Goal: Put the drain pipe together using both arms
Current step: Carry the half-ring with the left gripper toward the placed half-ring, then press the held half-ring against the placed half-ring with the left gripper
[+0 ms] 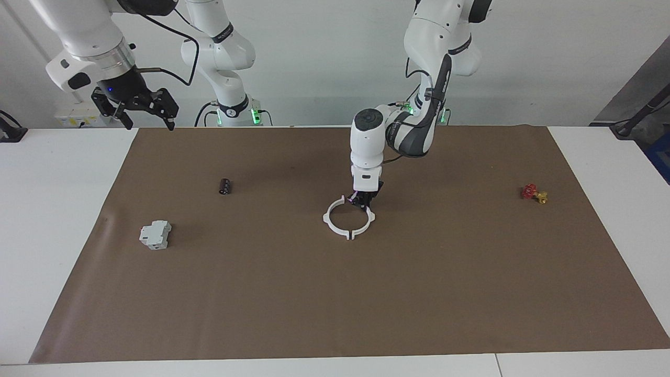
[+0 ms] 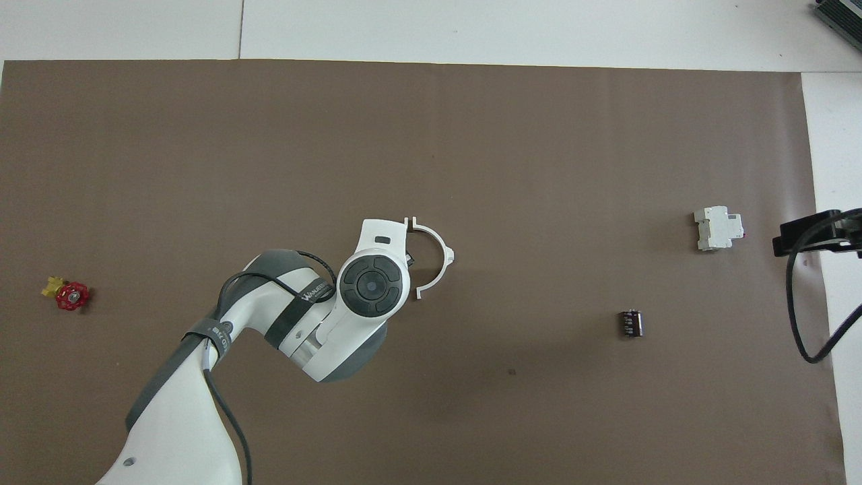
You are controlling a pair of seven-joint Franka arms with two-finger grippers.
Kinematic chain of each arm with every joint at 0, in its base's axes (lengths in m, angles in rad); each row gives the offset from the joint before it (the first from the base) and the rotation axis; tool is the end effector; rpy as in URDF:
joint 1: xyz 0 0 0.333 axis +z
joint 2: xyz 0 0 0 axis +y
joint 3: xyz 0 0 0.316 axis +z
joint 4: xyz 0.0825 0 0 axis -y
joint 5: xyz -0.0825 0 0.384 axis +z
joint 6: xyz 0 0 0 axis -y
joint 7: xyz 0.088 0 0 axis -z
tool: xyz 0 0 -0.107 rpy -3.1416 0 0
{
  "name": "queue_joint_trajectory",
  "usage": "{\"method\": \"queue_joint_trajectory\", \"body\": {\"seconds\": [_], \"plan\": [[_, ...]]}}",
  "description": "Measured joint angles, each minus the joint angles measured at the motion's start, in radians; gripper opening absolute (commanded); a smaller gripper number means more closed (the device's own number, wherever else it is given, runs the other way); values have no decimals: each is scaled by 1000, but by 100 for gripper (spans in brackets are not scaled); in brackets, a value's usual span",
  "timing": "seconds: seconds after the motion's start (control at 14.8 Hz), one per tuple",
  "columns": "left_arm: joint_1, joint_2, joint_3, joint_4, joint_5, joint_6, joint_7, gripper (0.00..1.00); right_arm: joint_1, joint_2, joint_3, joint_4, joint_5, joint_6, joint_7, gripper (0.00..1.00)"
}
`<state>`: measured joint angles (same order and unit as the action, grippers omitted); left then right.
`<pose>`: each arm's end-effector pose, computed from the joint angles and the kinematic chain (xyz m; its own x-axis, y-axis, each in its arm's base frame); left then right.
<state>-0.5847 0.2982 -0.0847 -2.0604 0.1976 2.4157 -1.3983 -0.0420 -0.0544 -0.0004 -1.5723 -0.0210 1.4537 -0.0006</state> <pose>0.4681 -0.3675 0.2957 0.8242 0.5532 0.1213 0.5539 -0.8320 0.0311 0.5247 -0.0247 0.6433 0.9970 -0.0441 -0.0641 -0.0429 -0.9989 0.0209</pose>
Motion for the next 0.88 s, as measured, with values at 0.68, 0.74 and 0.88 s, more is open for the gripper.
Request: {"method": "queue_joint_trajectory", "body": {"seconds": [0.68, 0.74, 0.88], "plan": [[0, 0, 2, 0, 1, 1, -55, 0, 0, 0, 0, 0, 0, 0, 0, 100], [0, 0, 2, 1, 1, 3, -61, 0, 0, 0, 0, 0, 0, 0, 0, 100], [0, 0, 2, 3, 1, 6, -75, 0, 0, 0, 0, 0, 0, 0, 0, 100]]}}
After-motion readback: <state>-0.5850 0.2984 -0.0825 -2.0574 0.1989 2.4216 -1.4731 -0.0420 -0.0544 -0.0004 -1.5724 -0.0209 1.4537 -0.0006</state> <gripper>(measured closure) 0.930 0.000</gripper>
